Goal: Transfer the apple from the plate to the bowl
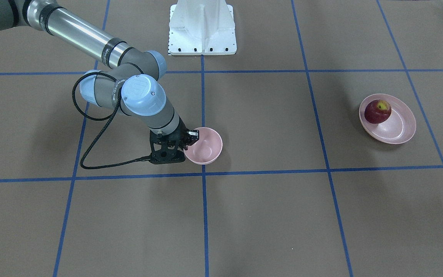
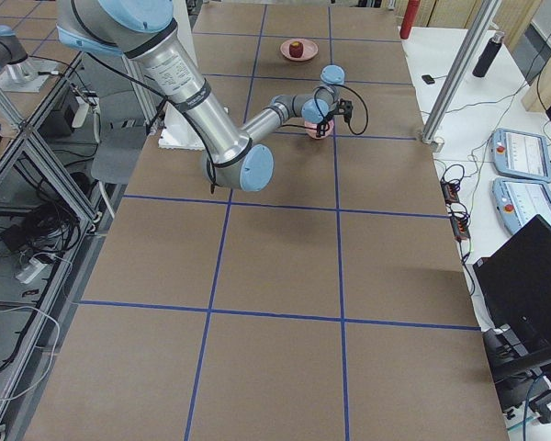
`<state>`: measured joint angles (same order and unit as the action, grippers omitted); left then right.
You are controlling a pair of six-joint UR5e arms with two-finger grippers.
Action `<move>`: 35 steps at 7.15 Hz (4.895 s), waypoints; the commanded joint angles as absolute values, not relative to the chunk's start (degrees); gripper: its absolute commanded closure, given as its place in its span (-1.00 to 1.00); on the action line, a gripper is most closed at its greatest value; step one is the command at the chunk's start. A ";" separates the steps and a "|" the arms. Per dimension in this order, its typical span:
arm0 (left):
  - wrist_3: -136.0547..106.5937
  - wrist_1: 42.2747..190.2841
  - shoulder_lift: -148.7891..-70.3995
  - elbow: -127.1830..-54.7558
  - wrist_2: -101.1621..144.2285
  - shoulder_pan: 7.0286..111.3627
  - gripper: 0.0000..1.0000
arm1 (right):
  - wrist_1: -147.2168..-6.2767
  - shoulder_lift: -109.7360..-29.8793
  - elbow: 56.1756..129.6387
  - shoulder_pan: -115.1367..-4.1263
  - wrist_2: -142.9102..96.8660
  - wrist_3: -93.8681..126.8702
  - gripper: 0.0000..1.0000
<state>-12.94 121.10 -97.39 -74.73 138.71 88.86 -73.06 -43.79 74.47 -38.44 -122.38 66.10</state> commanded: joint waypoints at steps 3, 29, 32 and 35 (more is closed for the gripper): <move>-21.48 120.76 -96.95 -80.21 139.39 84.77 -0.96 | -73.56 -43.06 76.54 -42.26 -124.62 66.53 -1.00; -50.89 120.41 -82.88 -100.19 118.13 50.27 0.69 | -74.27 -55.90 83.85 -51.94 -127.00 61.96 -1.00; -50.80 113.01 -80.51 -110.87 119.53 51.06 1.00 | -74.35 -56.78 85.69 -52.03 -127.35 61.96 -1.00; -51.94 81.41 -105.19 -115.94 119.79 50.63 1.00 | -74.36 -57.83 86.22 -52.21 -127.35 61.88 -1.00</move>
